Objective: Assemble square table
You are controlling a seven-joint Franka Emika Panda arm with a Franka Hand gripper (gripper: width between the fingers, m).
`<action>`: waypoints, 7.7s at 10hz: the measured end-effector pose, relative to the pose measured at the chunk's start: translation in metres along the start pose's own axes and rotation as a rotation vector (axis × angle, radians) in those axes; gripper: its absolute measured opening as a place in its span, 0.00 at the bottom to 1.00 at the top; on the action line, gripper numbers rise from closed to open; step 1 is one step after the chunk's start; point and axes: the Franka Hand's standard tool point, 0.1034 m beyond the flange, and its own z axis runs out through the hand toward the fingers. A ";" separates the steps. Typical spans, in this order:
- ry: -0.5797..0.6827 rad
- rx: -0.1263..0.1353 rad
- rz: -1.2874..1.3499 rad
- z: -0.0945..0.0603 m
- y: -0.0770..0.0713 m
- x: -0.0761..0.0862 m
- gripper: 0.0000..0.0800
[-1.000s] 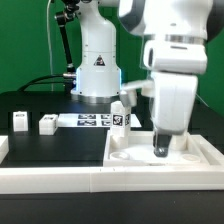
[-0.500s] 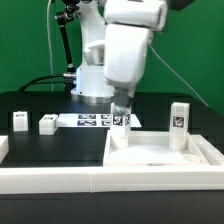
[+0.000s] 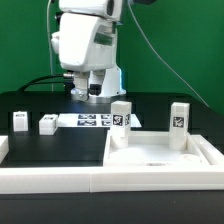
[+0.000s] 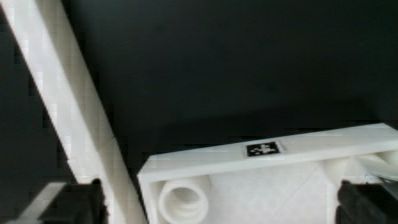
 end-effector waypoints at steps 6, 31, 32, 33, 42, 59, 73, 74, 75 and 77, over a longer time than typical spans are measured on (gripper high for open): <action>-0.043 0.126 0.529 0.009 -0.023 -0.033 0.81; -0.200 0.387 1.223 0.056 -0.107 -0.110 0.81; -0.248 0.415 1.232 0.063 -0.110 -0.110 0.81; -0.297 0.461 1.247 0.070 -0.119 -0.114 0.81; -0.724 0.829 1.100 0.091 -0.139 -0.132 0.81; -0.771 0.750 1.107 0.111 -0.140 -0.123 0.36; -0.439 0.435 1.104 0.054 -0.017 -0.066 0.36; -0.363 0.368 1.119 0.056 -0.010 -0.066 0.36; -0.305 0.324 1.131 0.055 -0.009 -0.067 0.36; -0.215 0.252 1.167 0.045 -0.002 -0.060 0.36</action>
Offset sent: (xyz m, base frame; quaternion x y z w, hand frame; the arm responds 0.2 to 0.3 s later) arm -0.0353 -0.0268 -0.0120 0.0951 -0.0087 0.2980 0.9498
